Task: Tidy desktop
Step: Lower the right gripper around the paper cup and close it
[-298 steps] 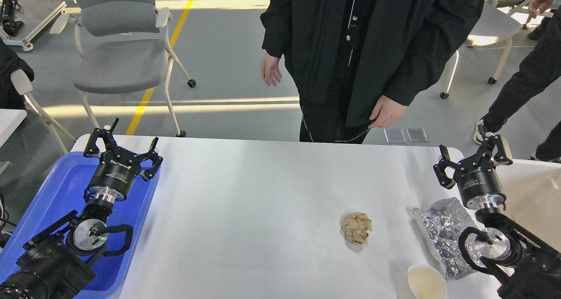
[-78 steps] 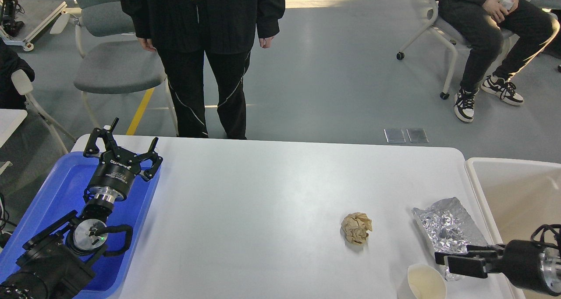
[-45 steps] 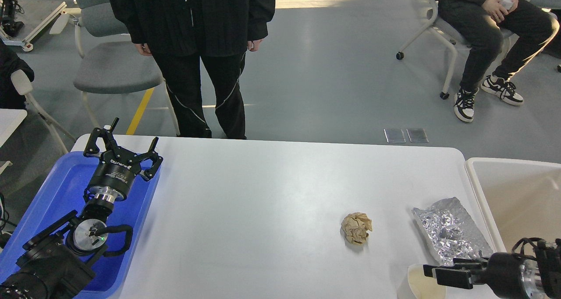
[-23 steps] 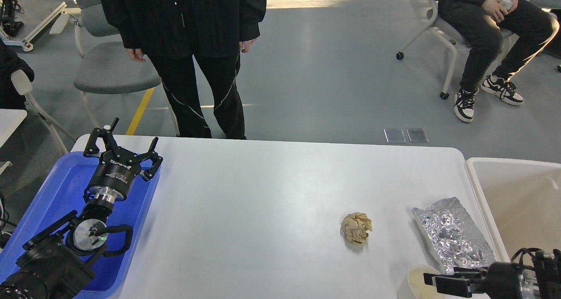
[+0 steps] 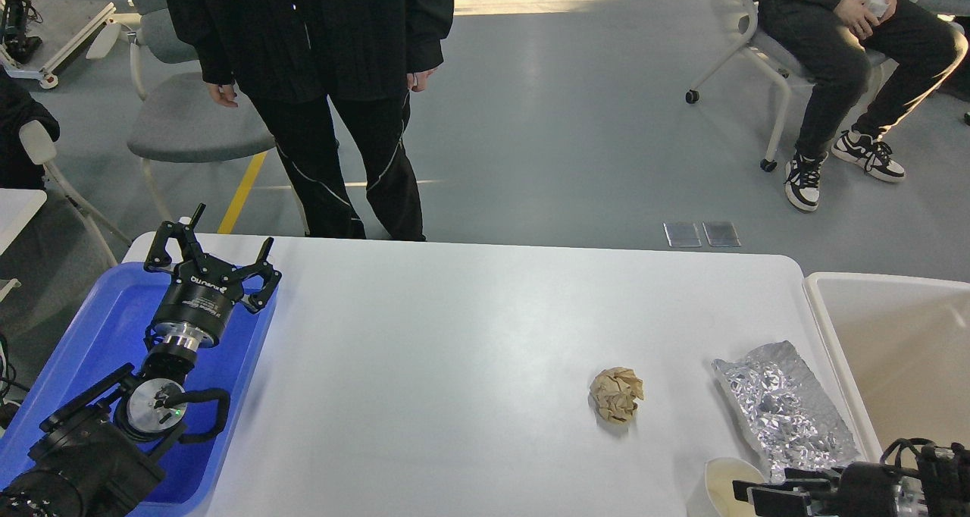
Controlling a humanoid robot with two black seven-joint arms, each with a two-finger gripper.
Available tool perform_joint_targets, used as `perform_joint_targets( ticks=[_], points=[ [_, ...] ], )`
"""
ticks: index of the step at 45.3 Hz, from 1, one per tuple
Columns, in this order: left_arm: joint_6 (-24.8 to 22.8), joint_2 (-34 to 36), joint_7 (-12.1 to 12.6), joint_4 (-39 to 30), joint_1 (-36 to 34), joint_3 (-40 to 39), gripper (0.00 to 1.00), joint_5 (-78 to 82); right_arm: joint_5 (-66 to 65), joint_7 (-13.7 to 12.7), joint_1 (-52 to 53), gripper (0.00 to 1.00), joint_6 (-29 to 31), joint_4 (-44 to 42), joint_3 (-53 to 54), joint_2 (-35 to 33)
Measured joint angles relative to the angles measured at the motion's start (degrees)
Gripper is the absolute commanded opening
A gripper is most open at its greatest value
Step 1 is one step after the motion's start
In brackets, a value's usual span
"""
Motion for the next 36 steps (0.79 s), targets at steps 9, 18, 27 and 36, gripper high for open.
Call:
perform_joint_targets(
  ticks=[9, 18, 27, 36],
  points=[
    [0.00, 0.00, 0.00, 0.00, 0.00, 0.00, 1.00, 0.01, -1.95, 0.11, -1.04, 0.24, -2.34, -0.52, -0.33, 0.66],
    [0.00, 0.00, 0.00, 0.00, 0.00, 0.00, 1.00, 0.00, -4.25, 0.13, -1.43, 0.00, -3.23, -0.82, -0.41, 0.55],
    [0.00, 0.00, 0.00, 0.00, 0.00, 0.00, 1.00, -0.02, -5.14, 0.13, -1.57, 0.00, -3.55, -0.97, -0.15, 0.42],
    [-0.02, 0.00, 0.00, 0.00, 0.00, 0.00, 1.00, -0.02, -5.34, 0.18, -1.61, 0.00, -3.68, -0.98, -0.02, 0.33]
  ],
)
